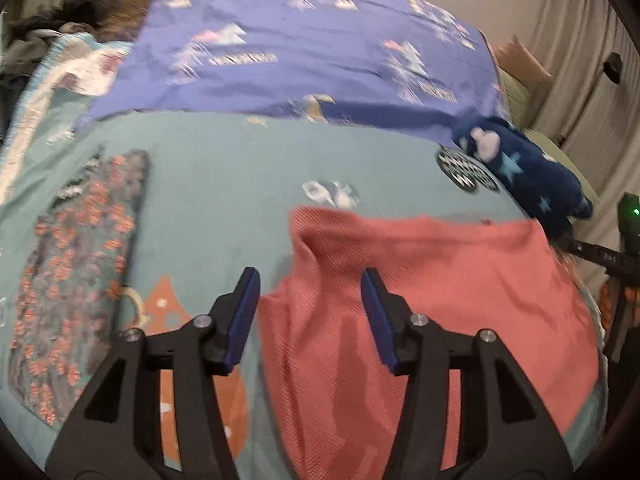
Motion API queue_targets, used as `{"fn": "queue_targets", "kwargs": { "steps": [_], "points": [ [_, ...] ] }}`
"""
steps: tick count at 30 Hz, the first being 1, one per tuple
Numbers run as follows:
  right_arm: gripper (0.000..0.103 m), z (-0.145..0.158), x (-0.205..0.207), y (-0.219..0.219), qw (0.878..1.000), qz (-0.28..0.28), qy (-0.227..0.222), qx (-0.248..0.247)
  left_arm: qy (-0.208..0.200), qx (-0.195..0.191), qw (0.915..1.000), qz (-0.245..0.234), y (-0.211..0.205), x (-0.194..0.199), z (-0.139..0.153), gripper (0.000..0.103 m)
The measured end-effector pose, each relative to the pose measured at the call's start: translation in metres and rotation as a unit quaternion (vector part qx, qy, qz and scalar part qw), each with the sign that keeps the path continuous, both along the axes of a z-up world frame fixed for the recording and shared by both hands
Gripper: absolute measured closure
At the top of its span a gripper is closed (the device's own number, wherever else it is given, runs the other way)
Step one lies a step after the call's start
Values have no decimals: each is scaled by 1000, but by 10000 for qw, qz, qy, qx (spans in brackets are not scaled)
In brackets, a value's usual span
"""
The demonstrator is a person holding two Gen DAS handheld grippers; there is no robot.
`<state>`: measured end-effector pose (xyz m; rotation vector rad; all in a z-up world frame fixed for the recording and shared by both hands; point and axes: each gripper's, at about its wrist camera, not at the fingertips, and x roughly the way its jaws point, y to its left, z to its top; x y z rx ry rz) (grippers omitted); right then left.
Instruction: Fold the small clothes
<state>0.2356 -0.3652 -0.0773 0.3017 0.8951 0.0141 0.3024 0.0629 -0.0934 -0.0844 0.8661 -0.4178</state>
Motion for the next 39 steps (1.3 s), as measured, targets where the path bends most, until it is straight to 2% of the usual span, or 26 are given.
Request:
{"fn": "queue_targets", "kwargs": {
  "steps": [3, 5, 7, 8, 9, 11, 14, 15, 16, 19, 21, 23, 24, 26, 29, 32, 34, 35, 37, 39],
  "points": [
    [56, -4, 4, 4, 9997, 196, 88, 108, 103, 168, 9998, -54, -11, 11, -9, 52],
    [54, -10, 14, 8, 9995, 241, 165, 88, 117, 253, 9996, -78, -17, 16, -12, 95],
    [55, -14, 20, 10, 9996, 253, 121, 10, 160, 252, 9996, 20, -17, 19, -11, 96],
    [64, -16, 24, 13, 9995, 295, 73, -78, 112, 227, 9997, 66, -15, 18, -10, 96],
    [99, -17, 27, 17, 9990, 304, 78, -325, 40, 268, 9996, 123, -14, 16, -8, 96],
    [99, -16, 26, 18, 9987, 151, 14, -479, -147, 454, 9984, 313, -11, 14, -7, 98],
    [96, -16, 24, 9, 9980, -205, 89, -586, -214, 834, 9943, 631, -3, 17, -13, 98],
    [83, -17, 21, 4, 9977, -332, 179, -565, -152, 873, 9934, 734, 1, 17, -16, 98],
    [78, -16, 15, 0, 9976, -435, 236, -486, -63, 760, 9940, 784, 8, 14, -16, 98],
    [77, -2, -27, -8, 9993, -367, 81, -19, -16, 185, 9972, 718, 28, -19, -2, 97],
    [77, 7, -66, -7, 9994, -97, -18, 322, -109, -4, 9983, 577, 38, -49, 10, 85],
    [76, 10, -102, -5, 9984, 118, -47, 550, -147, -252, 9987, 410, 46, -86, 20, 58],
    [73, 9, -127, -2, 9978, 197, -18, 639, -146, -327, 9987, 355, 50, -103, 21, 53],
    [70, 0, -156, 2, 9970, 169, 123, 751, -116, -335, 9989, 322, 54, -133, 21, 50],
    [70, -16, -192, 5, 9933, 27, 287, 1121, 111, -439, 9976, 532, 63, -175, 12, 50],
    [70, -28, -208, 5, 9839, -43, 209, 1777, 434, -828, 9940, 570, 68, -198, 1, 50],
    [70, -36, -205, 7, 9731, -18, 173, 2296, 598, -1178, 9899, 524, 67, -208, -6, 50],
    [70, -40, -203, 7, 9671, -33, 143, 2539, 741, -1478, 9850, 498, 65, -210, -12, 50],
    [68, -52, -193, 10, 9466, -292, 97, 3210, 1016, -1801, 9773, 465, 59, -206, -21, 50],
    [64, -64, -184, 5, 9302, -623, 52, 3616, 1083, -2037, 9708, 652, 54, -195, -29, 50]
  ]
}}
